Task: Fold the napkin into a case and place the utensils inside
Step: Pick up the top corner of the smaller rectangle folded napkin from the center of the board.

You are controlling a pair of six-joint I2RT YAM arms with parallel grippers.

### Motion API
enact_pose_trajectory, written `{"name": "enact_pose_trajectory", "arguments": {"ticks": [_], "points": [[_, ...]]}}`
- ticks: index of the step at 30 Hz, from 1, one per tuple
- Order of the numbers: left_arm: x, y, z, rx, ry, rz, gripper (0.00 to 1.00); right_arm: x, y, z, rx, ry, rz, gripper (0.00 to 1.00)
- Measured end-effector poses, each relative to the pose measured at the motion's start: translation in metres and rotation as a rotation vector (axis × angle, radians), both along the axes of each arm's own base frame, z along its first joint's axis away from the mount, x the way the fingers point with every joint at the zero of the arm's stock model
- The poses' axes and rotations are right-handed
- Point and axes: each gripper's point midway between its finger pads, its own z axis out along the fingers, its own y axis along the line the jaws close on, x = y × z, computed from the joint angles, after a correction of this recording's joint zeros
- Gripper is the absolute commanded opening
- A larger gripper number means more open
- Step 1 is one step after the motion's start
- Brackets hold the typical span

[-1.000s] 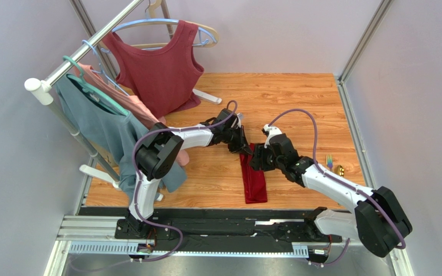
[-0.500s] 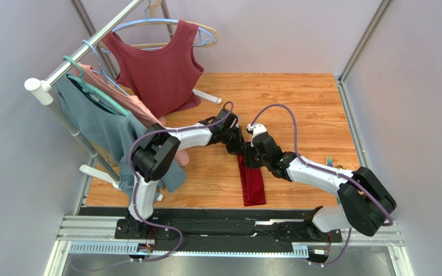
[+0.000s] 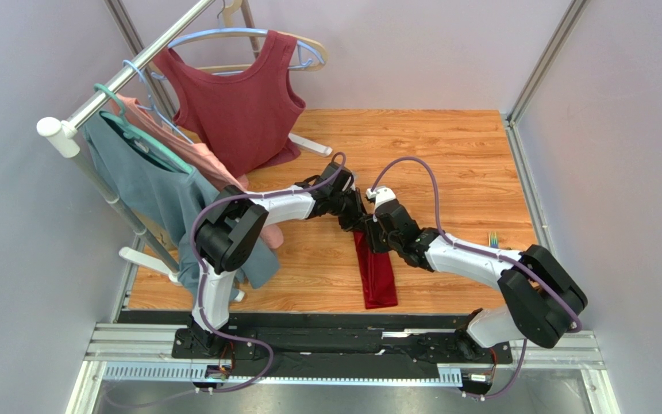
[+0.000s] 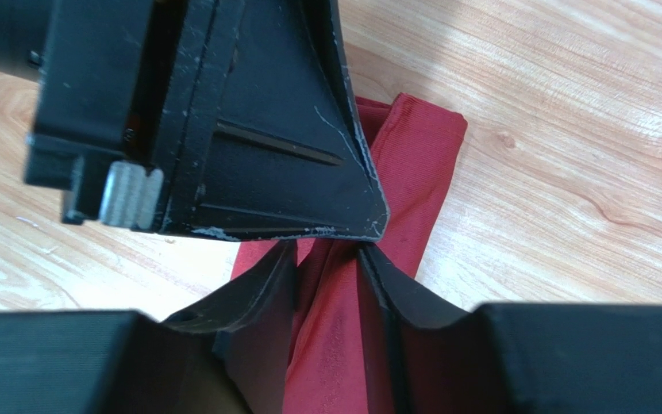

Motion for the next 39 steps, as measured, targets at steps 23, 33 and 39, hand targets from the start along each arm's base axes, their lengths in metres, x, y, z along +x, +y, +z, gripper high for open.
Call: {"name": "enact_pose_trajectory", "arguments": {"ticks": [23, 33, 39], "points": [[0.021, -0.001, 0.014, 0.014, -0.114, -0.055, 0.67, -0.003, -0.004, -0.008, -0.033, -0.045, 0.035, 0.00], [0.019, 0.005, -0.008, 0.075, -0.103, -0.102, 0.36, -0.002, -0.002, -0.006, -0.033, -0.059, 0.054, 0.00], [0.019, 0.010, -0.015, 0.118, -0.113, -0.126, 0.00, 0.000, -0.001, -0.004, -0.029, -0.069, 0.056, 0.03]]}}
